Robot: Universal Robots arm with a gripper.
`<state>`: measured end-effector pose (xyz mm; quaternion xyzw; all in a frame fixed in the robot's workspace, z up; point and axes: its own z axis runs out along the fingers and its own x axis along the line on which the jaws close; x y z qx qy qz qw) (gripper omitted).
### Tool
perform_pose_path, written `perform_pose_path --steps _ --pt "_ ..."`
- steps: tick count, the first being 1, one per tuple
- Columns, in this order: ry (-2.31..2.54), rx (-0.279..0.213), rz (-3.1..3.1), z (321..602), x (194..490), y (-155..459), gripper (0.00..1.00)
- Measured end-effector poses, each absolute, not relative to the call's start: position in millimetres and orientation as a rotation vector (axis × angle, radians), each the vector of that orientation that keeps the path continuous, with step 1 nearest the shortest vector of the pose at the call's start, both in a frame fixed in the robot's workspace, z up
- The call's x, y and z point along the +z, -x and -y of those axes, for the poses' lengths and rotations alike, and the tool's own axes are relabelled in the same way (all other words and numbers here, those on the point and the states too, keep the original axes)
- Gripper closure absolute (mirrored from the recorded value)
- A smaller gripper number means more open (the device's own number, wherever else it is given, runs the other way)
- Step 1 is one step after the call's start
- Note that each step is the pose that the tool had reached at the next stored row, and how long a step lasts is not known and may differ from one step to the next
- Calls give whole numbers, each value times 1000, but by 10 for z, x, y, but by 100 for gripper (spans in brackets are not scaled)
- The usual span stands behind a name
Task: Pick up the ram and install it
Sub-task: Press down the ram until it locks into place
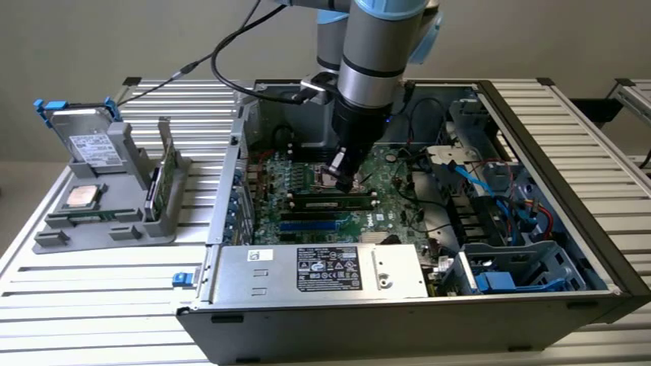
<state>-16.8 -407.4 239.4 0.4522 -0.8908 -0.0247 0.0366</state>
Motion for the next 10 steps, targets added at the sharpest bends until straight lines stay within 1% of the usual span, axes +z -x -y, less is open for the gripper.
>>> perform_pose_path --steps 10 --pt "-1174 -85 2838 4074 2343 168 90"
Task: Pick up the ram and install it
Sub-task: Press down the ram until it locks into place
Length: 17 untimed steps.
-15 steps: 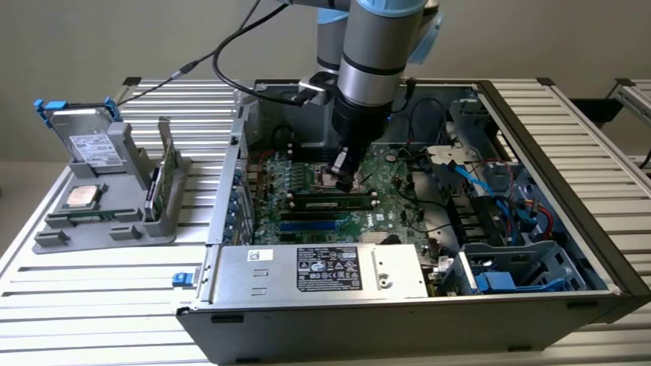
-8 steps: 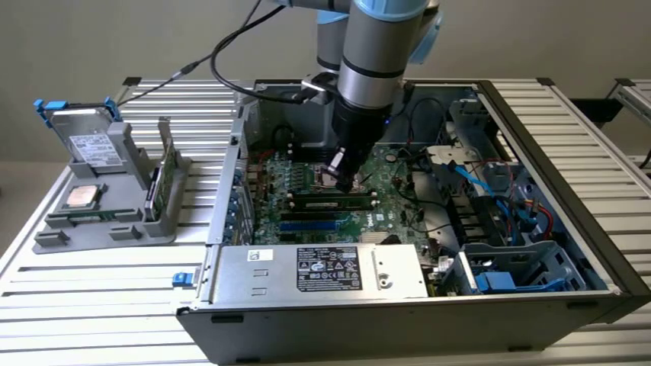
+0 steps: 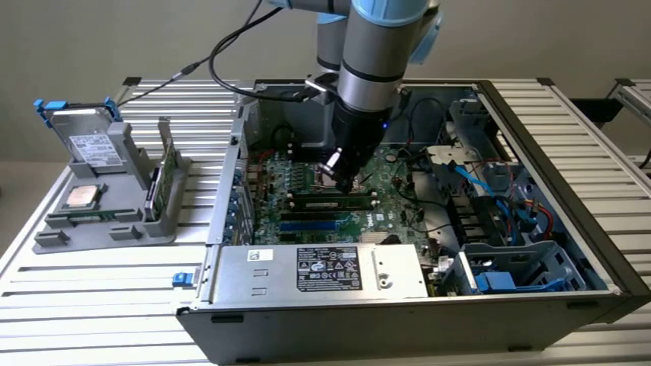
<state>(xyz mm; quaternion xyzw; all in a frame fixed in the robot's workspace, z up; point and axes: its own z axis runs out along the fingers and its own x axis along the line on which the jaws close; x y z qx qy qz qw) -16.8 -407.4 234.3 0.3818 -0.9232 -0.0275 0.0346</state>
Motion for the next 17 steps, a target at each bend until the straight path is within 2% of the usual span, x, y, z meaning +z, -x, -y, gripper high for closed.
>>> perform_pose_path --steps 8,17 --pt "-1026 -86 2897 4074 2343 167 90" --pt "-915 -51 2928 4074 2397 168 90"
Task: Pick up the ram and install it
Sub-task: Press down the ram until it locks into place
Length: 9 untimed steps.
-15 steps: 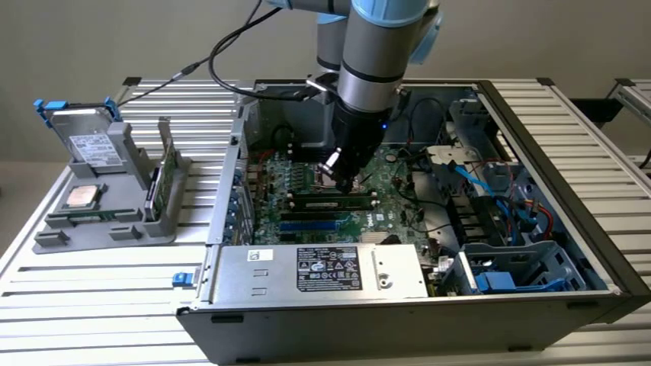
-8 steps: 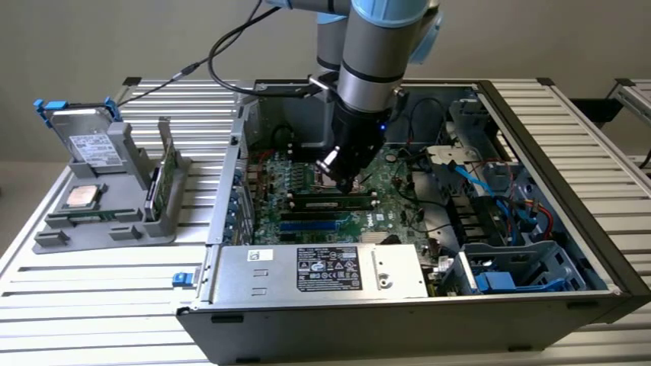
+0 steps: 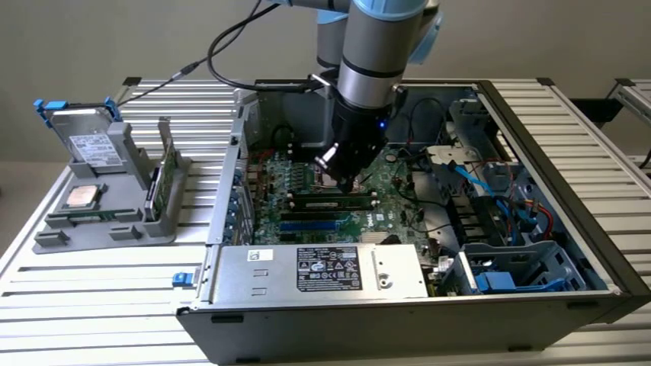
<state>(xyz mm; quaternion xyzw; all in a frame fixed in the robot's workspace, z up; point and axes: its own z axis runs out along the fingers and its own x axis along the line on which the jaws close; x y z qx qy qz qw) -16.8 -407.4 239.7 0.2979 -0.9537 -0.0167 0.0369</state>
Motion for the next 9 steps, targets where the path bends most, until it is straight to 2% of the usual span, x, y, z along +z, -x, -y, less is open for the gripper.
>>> perform_pose_path --steps 9 --pt "-822 10 2943 4074 2432 167 90"
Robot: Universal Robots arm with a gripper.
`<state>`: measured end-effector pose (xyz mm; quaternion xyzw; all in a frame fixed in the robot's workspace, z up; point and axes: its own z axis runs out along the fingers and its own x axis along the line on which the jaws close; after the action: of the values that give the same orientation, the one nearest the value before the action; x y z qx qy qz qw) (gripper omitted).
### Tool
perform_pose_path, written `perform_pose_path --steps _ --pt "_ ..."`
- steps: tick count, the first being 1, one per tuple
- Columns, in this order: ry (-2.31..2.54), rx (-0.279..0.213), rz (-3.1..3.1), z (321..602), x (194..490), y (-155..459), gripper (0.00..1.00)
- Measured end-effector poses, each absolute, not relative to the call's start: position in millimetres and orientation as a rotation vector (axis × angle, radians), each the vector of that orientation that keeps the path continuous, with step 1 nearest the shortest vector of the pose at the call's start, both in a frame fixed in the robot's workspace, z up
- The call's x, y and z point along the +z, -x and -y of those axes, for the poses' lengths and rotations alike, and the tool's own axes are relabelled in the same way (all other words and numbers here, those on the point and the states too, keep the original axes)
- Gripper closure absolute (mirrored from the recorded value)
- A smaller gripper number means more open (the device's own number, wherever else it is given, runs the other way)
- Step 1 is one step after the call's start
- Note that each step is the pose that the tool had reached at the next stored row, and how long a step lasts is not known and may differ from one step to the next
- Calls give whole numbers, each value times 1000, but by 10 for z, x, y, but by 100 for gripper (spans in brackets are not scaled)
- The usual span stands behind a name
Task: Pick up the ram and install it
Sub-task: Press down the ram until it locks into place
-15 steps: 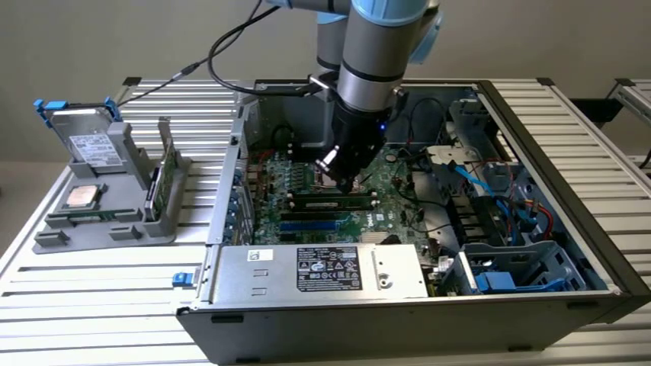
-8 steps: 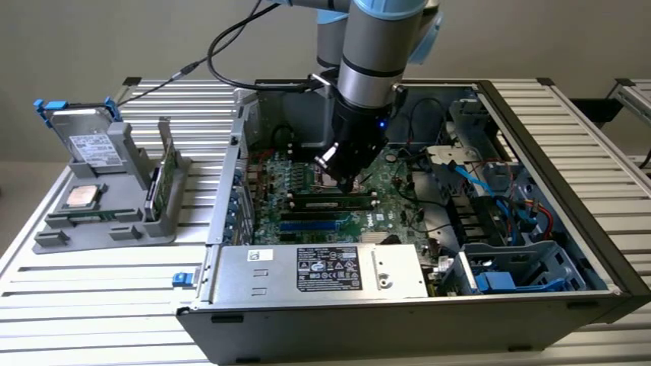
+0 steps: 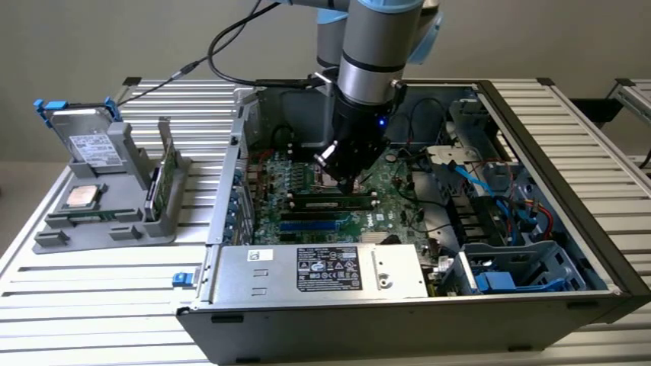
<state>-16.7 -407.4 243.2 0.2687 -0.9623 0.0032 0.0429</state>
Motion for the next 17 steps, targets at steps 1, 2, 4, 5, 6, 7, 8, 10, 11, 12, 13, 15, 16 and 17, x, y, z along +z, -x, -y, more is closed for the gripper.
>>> perform_pose_path --steps 1,2,4,5,6,7,8,10,11,12,13,15,16,17 --pt "-810 13 2945 4074 2433 167 90" --pt "-798 15 2948 4075 2435 168 90" --pt "-769 17 2955 4074 2436 168 90" --pt "-756 17 2959 4074 2437 168 90" --pt "-742 17 2962 4073 2438 168 90" --pt "-727 17 2966 4073 2438 168 90" --pt "-714 17 2969 4074 2439 168 90" --pt "-684 17 2975 4074 2440 168 90" --pt "-670 17 2978 4074 2440 168 90" --pt "-657 17 2981 4074 2440 168 90" --pt "-642 17 2984 4074 2440 168 90" --pt "-613 17 2990 4074 2440 168 90" --pt "-598 17 2993 4074 2440 168 90" --pt "-583 17 2996 4074 2440 168 90"
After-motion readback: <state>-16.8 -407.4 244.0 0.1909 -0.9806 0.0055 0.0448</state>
